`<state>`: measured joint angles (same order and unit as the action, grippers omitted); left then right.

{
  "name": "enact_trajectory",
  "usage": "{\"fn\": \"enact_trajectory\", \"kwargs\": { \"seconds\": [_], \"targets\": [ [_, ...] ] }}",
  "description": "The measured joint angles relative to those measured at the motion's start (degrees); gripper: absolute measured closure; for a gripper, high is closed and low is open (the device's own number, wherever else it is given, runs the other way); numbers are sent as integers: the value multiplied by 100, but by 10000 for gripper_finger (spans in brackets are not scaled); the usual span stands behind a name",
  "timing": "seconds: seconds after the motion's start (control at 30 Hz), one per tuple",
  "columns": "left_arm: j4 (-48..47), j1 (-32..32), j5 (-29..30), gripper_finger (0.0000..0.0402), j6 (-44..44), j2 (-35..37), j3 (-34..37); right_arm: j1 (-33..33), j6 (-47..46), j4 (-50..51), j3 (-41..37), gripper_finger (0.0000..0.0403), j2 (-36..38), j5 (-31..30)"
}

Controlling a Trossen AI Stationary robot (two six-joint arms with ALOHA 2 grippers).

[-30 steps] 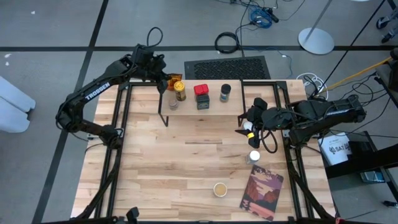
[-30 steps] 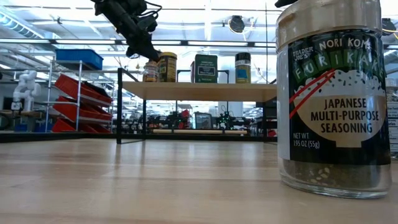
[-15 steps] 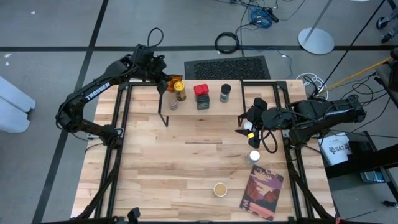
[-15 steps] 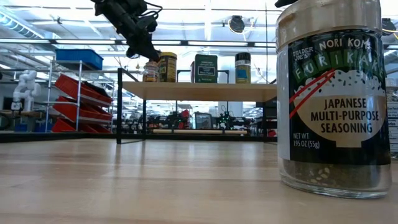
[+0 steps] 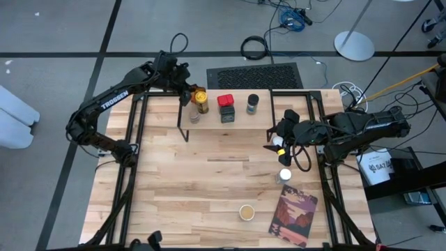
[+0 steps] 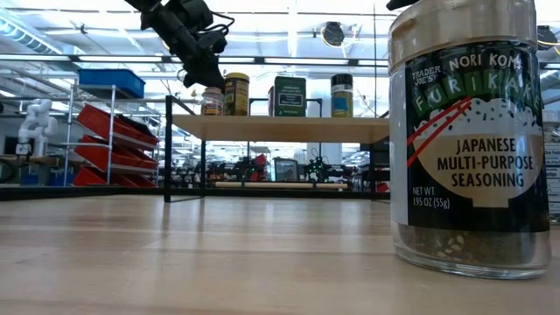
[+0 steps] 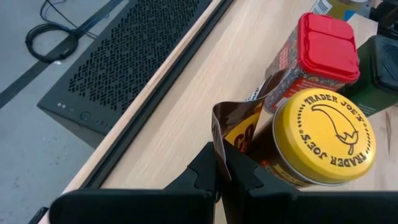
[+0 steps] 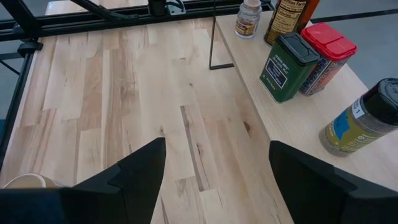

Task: Shelf spices
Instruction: Put the orange seasoning packet on the shelf

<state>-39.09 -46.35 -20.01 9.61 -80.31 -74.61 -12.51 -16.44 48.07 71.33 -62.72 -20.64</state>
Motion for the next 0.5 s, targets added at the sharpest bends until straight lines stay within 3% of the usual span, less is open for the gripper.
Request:
{"fn": "enact_trajectory", "kwargs": {
  "seconds": [0.5],
  "targets": [
    [-56, -2, 234, 388, -8, 18, -4, 0, 1, -2, -2, 129, 0, 0]
  ]
}}
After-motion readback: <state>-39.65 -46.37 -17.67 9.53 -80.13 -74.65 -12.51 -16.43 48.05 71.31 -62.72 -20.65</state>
